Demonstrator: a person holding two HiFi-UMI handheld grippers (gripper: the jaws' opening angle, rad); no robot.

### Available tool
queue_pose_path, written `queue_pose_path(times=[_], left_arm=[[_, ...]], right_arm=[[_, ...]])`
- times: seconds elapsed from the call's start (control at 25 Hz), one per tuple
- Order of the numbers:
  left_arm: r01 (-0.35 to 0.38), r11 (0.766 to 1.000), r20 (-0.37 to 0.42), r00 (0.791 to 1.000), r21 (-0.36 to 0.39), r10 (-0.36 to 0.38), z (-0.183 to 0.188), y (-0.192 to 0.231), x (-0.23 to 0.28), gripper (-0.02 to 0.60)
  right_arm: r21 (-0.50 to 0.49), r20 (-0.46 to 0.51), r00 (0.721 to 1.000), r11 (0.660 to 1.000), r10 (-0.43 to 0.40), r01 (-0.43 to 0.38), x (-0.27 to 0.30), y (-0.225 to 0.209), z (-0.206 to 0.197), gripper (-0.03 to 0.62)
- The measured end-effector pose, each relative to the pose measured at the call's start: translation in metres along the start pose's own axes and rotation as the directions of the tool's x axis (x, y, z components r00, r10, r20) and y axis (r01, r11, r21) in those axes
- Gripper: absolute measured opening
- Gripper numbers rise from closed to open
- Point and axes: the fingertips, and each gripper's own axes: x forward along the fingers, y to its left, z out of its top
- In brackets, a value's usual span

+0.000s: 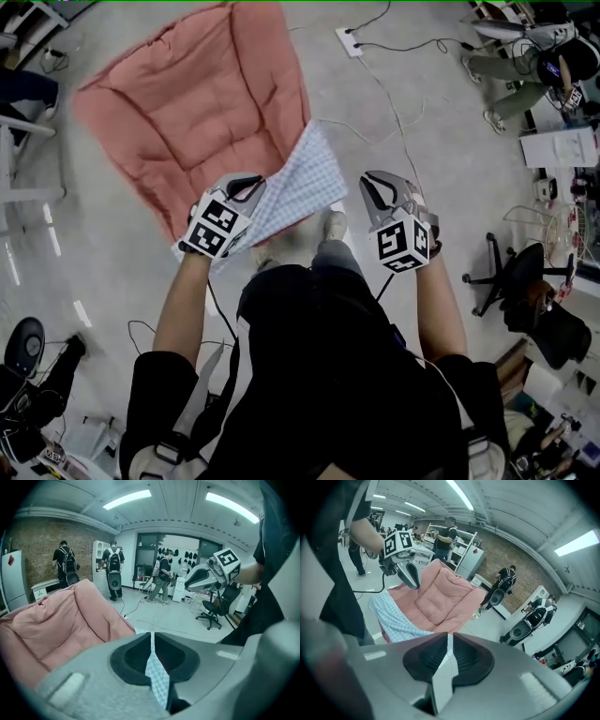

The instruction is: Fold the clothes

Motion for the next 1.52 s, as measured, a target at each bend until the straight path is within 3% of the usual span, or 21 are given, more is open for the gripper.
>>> queue_pose_path(times=[0.16, 0.36, 0.44, 0.6, 0.84, 1.0, 1.08, 1.2, 1.36, 1.52], left_arm=[[-0.057, 0.997, -0.027, 0.998, -0.043, 0.056, 0.012, 0.004, 0.03, 0.032], [-0.189, 0.972, -0.114, 0.978, -0.141, 0.174, 0.007, 0.016, 0.089, 0.033], [-0.263, 0.94, -0.13, 0.962, -0.217, 0.239, 0.005, 0.02, 0.106, 0.037], [-0.397, 0.847, -0.161, 0.918, -0.353, 0.363, -0.006, 0.014, 0.125, 0.038], [-0.482, 0.787, -0.253, 0.875, -0.385, 0.412, -0.056, 0.017, 0.147, 0.052], [-0.506, 0.776, -0.264, 0.861, -0.375, 0.434, -0.081, 0.029, 0.162, 0.066], [-0.511, 0.776, -0.271, 0.858, -0.37, 0.436, -0.097, 0.03, 0.166, 0.084], [-0.509, 0.782, -0.296, 0.857, -0.359, 0.422, -0.118, 0.025, 0.172, 0.149], [-0.503, 0.792, -0.328, 0.856, -0.347, 0.4, -0.134, 0.015, 0.177, 0.157], [-0.504, 0.764, -0.343, 0.857, -0.404, 0.384, -0.145, 0.021, 0.182, 0.156]], right_arm=[[-0.034, 0.045, 0.997, 0.998, 0.055, -0.053, 0.024, -0.041, -0.017, 0.038], [-0.13, 0.097, 0.968, 0.967, 0.23, -0.217, 0.091, -0.082, -0.048, 0.034], [-0.192, 0.11, 0.939, 0.934, 0.325, -0.301, 0.116, -0.092, -0.054, 0.032], [-0.311, 0.098, 0.868, 0.843, 0.488, -0.439, 0.167, -0.093, -0.07, 0.028], [-0.365, 0.062, 0.837, 0.792, 0.544, -0.488, 0.246, -0.079, -0.088, 0.025], [-0.328, 0.081, 0.825, 0.797, 0.559, -0.507, 0.29, -0.072, -0.098, 0.026], [-0.34, 0.082, 0.811, 0.781, 0.579, -0.523, 0.309, -0.058, -0.099, 0.028], [-0.413, 0.04, 0.774, 0.716, 0.632, -0.563, 0.334, -0.032, -0.103, 0.056], [-0.44, -0.039, 0.684, 0.602, 0.728, -0.666, 0.35, -0.012, -0.108, 0.11], [-0.454, -0.089, 0.629, 0.531, 0.772, -0.716, 0.365, -0.007, -0.111, 0.123]])
